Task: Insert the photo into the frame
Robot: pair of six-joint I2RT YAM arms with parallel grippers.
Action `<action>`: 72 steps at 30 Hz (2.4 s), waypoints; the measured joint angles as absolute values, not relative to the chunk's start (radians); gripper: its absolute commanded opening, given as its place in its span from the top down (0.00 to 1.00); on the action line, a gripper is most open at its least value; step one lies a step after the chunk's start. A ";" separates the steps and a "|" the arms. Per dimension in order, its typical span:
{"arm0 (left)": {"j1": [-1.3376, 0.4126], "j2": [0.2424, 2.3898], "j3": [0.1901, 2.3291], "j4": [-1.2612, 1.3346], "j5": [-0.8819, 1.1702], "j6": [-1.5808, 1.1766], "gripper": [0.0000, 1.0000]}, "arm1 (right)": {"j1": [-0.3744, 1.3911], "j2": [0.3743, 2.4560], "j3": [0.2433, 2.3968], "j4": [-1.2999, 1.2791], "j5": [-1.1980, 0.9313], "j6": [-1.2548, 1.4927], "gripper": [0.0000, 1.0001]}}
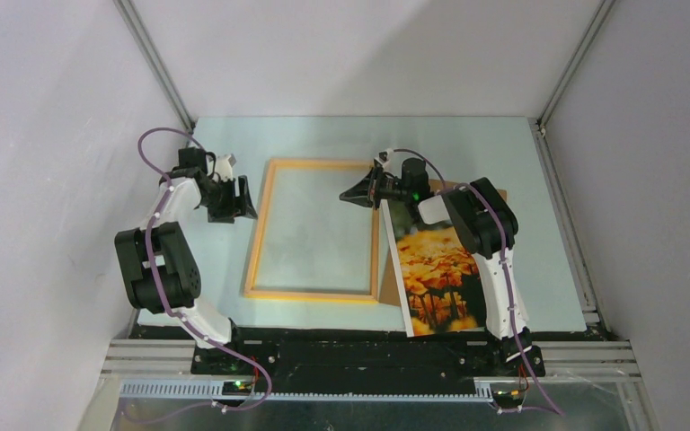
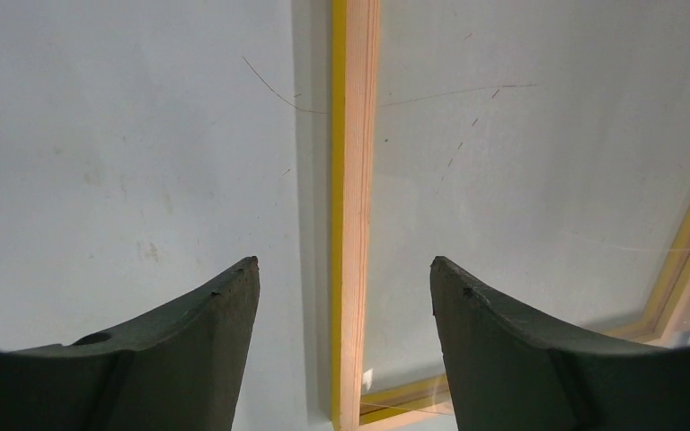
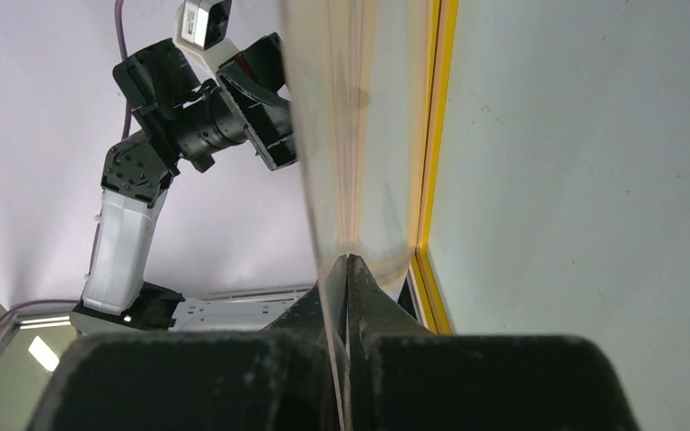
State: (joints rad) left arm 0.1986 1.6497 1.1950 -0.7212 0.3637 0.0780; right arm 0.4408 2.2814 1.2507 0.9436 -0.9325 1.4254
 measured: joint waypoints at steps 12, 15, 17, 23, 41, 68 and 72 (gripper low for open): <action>0.199 1.655 1.191 -0.720 0.370 0.078 0.26 | 0.445 2.282 1.232 0.949 -0.931 1.425 1.00; 0.199 1.660 1.191 -0.720 0.370 0.078 0.26 | 0.445 2.282 1.226 0.949 -0.931 1.422 1.00; 0.199 1.662 1.191 -0.720 0.370 0.078 0.26 | 0.445 2.282 1.224 0.949 -0.931 1.421 1.00; 0.199 1.664 1.190 -0.719 0.370 0.078 0.26 | 0.445 2.283 1.224 0.949 -0.932 1.413 1.00; 0.199 1.676 1.190 -0.719 0.370 0.078 0.26 | 0.443 2.299 1.224 0.929 -0.937 1.368 1.00; 0.199 1.711 1.174 -0.712 0.370 0.069 0.26 | 0.445 2.299 1.224 0.879 -0.934 1.353 1.00; 0.199 1.715 1.173 -0.711 0.370 0.068 0.26 | 0.447 2.299 1.219 0.878 -0.933 1.357 1.00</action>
